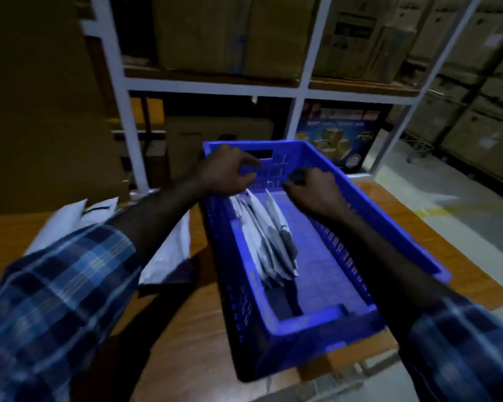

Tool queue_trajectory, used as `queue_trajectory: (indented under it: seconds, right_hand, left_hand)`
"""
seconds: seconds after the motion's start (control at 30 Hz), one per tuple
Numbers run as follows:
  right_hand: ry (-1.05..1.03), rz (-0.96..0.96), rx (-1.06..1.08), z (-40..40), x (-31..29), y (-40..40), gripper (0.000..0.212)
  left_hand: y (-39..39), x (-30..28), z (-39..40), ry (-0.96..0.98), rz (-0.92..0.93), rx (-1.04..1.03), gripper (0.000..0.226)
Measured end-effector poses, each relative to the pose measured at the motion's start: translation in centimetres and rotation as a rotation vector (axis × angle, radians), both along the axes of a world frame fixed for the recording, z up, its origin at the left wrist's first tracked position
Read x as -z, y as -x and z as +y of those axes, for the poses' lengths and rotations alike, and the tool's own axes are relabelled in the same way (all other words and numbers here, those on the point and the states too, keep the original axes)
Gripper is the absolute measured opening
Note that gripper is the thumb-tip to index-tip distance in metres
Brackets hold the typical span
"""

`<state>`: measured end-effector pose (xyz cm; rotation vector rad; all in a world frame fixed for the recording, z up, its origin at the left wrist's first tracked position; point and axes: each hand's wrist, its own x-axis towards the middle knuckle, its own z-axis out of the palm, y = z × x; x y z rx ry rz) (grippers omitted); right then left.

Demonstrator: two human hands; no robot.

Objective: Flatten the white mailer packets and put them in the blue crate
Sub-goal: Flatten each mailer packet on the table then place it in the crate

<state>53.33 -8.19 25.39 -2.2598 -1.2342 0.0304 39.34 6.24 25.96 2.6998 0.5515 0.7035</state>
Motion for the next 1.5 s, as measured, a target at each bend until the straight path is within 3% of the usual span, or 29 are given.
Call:
queue_trajectory:
  seconds: [0.17,0.3,0.47,0.57,0.63,0.7,0.8,0.97,1.13,1.2,1.27,1.37,1.5]
  right_hand:
    - [-0.202,-0.221,-0.171,1.0,-1.9,7.2,0.044]
    - [-0.272,-0.274,-0.368,2.1,-1.0,14.5,0.041]
    - [-0.219,-0.213,-0.470,3.3,2.2,22.5,0.040]
    - [-0.117,-0.172,-0.489,4.6,4.8,26.3,0.038]
    - [-0.043,-0.142,-0.474,6.1,6.7,28.7,0.039]
    - [0.011,-0.108,-0.445,8.1,8.2,31.3,0.041]
    - [0.085,-0.103,-0.430,12.0,10.0,34.9,0.041]
    - [0.201,-0.083,-0.378,19.6,12.9,39.6,0.050]
    - [0.389,-0.157,-0.258,25.0,17.1,41.9,0.088]
    - [0.430,-0.207,-0.236,25.8,18.4,42.4,0.094]
    - [0.426,-0.267,-0.227,26.2,19.4,42.9,0.086]
    - [0.326,-0.333,-0.266,26.5,19.7,43.3,0.057]
    - [0.119,-0.159,-0.325,26.1,17.7,42.7,0.024]
  left_hand:
    - [11.6,1.7,-2.7,0.016,-0.169,-0.097,0.035]
    - [20.8,5.4,-4.7,0.056,-0.159,-0.287,0.031]
    - [31.7,12.8,-5.5,0.214,-0.017,-0.584,0.042]
    - [36.8,16.8,-5.5,0.202,0.111,-0.794,0.035]
    - [39.5,19.9,-4.6,0.154,0.292,-0.859,0.048]
    - [41.5,22.7,-3.1,0.141,0.438,-0.867,0.072]
    - [42.5,24.3,-1.9,0.227,0.459,-0.836,0.092]
    - [42.6,24.7,-0.5,0.169,0.460,-0.784,0.083]
    - [42.4,25.2,-0.4,0.154,0.408,-0.787,0.083]
    - [42.3,25.3,-0.4,0.153,0.407,-0.782,0.082]
    - [42.3,25.5,-0.4,0.142,0.382,-0.785,0.080]
    - [42.2,25.4,-0.4,0.145,0.367,-0.790,0.078]
    - [42.2,25.6,-0.3,0.156,0.388,-0.773,0.082]
